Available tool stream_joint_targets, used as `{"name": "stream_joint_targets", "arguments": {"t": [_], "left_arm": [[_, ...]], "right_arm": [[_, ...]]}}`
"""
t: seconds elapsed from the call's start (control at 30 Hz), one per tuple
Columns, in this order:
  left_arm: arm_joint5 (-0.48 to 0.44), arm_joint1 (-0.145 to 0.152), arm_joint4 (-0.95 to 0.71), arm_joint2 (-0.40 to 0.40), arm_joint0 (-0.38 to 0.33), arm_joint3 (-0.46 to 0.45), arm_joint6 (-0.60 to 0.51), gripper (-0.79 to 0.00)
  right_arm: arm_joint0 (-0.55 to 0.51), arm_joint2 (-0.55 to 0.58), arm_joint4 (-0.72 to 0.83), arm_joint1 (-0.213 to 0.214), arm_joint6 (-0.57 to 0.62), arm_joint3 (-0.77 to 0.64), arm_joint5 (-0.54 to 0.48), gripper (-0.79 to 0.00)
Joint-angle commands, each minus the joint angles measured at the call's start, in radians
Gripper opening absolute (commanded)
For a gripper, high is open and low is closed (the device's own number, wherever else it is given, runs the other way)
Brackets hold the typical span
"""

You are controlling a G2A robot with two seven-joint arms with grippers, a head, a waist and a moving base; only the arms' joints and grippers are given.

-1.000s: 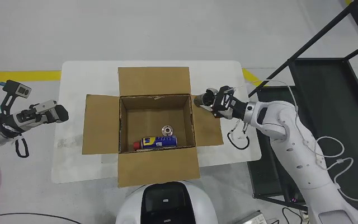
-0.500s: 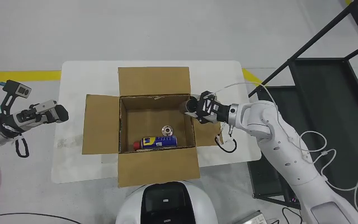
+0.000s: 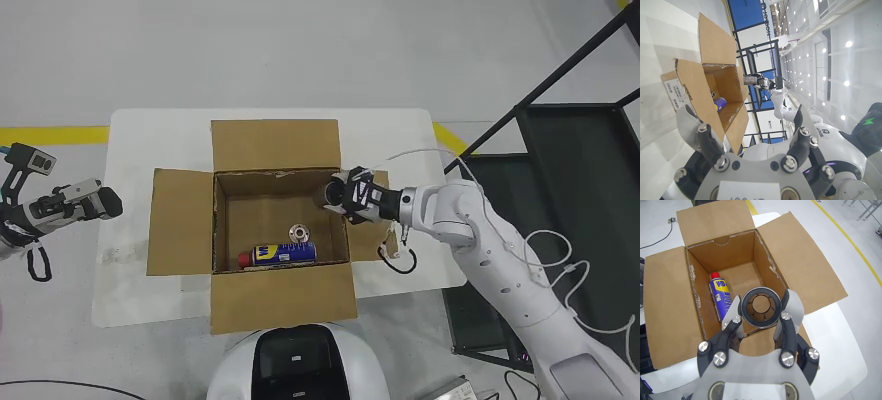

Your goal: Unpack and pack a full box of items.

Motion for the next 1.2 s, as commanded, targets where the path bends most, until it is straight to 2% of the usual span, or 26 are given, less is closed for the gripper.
{"name": "stream_joint_targets", "arguments": {"t": [0.0,0.13,0.3,0.5,0.77,1.07,1.13,1.17], "left_arm": [[0.000,0.000,0.000,0.000,0.000,0.000,0.000,0.000],[0.000,0.000,0.000,0.000,0.000,0.000,0.000,0.000],[0.000,0.000,0.000,0.000,0.000,0.000,0.000,0.000],[0.000,0.000,0.000,0.000,0.000,0.000,0.000,0.000],[0.000,0.000,0.000,0.000,0.000,0.000,0.000,0.000],[0.000,0.000,0.000,0.000,0.000,0.000,0.000,0.000],[0.000,0.000,0.000,0.000,0.000,0.000,0.000,0.000],[0.000,0.000,0.000,0.000,0.000,0.000,0.000,0.000]], "right_arm": [[0.063,-0.064,0.005,-0.016,0.002,0.043,-0.005,-0.785],[0.194,-0.201,0.005,-0.060,-0.003,0.138,-0.010,-0.785],[0.347,-0.380,-0.004,-0.135,-0.019,0.273,-0.003,-0.785],[0.460,-0.538,-0.033,-0.222,-0.059,0.453,-0.027,-0.785],[0.533,-0.639,-0.065,-0.311,-0.128,0.651,-0.037,-0.785],[0.583,-0.702,-0.087,-0.396,-0.194,0.805,-0.068,-0.785],[0.591,-0.713,-0.090,-0.413,-0.197,0.833,-0.081,-0.677],[0.594,-0.719,-0.096,-0.421,-0.197,0.848,-0.085,-0.690]]}}
